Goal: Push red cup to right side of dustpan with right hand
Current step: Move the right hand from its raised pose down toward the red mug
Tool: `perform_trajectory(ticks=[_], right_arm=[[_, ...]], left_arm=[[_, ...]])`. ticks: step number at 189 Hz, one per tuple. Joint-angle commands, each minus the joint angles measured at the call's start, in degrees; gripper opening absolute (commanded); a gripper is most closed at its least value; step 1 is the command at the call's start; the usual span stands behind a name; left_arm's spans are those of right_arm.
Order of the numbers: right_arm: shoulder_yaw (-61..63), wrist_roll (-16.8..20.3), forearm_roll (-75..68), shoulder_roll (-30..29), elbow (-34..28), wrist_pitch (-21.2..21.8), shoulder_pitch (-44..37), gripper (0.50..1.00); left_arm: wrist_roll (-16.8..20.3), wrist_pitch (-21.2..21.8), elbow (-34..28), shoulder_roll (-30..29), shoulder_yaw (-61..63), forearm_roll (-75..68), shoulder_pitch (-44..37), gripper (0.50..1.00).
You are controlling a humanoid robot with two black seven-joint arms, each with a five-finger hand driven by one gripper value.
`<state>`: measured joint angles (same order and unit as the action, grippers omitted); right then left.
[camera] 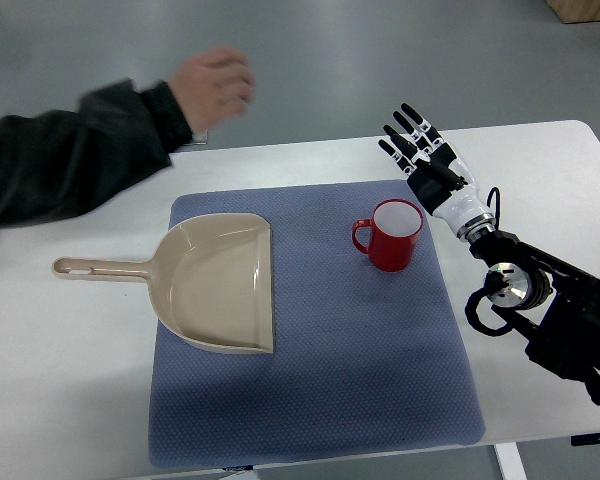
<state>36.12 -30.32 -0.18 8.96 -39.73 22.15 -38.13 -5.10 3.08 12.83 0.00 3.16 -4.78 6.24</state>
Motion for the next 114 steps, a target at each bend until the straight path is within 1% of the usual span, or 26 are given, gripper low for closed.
perform_trajectory(ticks=[1, 46, 54, 66, 80, 108, 114], right_arm=[[0.0, 0.0, 0.0, 0.0, 0.0, 0.0, 0.1, 0.934], [-0.2, 0.1, 0.8, 0.6, -0.1, 0.3, -0.4, 0.934], [-0.5, 0.1, 1.1, 0.8, -0.1, 0.9, -0.5, 0.934], [-0.8, 0.1, 1.2, 1.8, -0.1, 3.2, -0.5, 0.934], [-1.3, 0.1, 1.9, 4.6, -0.4, 6.2, -0.5, 0.934], [-1.2, 0.1, 9.0, 9.8, -1.0, 12.8, 0.2, 0.934], [-1.3, 0.0, 10.9, 10.6, -1.0, 12.9, 0.2, 0.934]], left_arm=[[0.0, 0.0, 0.0, 0.0, 0.0, -0.1, 0.0, 1.0], [0.0, 0.0, 0.0, 0.0, 0.0, 0.0, 0.0, 1.0], [0.0, 0.0, 0.0, 0.0, 0.0, 0.0, 0.0, 1.0], [0.0, 0.0, 0.0, 0.0, 0.0, 0.0, 0.0, 1.0], [0.0, 0.0, 0.0, 0.0, 0.0, 0.0, 0.0, 1.0], [0.0, 0.0, 0.0, 0.0, 0.0, -0.1, 0.0, 1.0], [0.0, 0.0, 0.0, 0.0, 0.0, -0.1, 0.0, 1.0]])
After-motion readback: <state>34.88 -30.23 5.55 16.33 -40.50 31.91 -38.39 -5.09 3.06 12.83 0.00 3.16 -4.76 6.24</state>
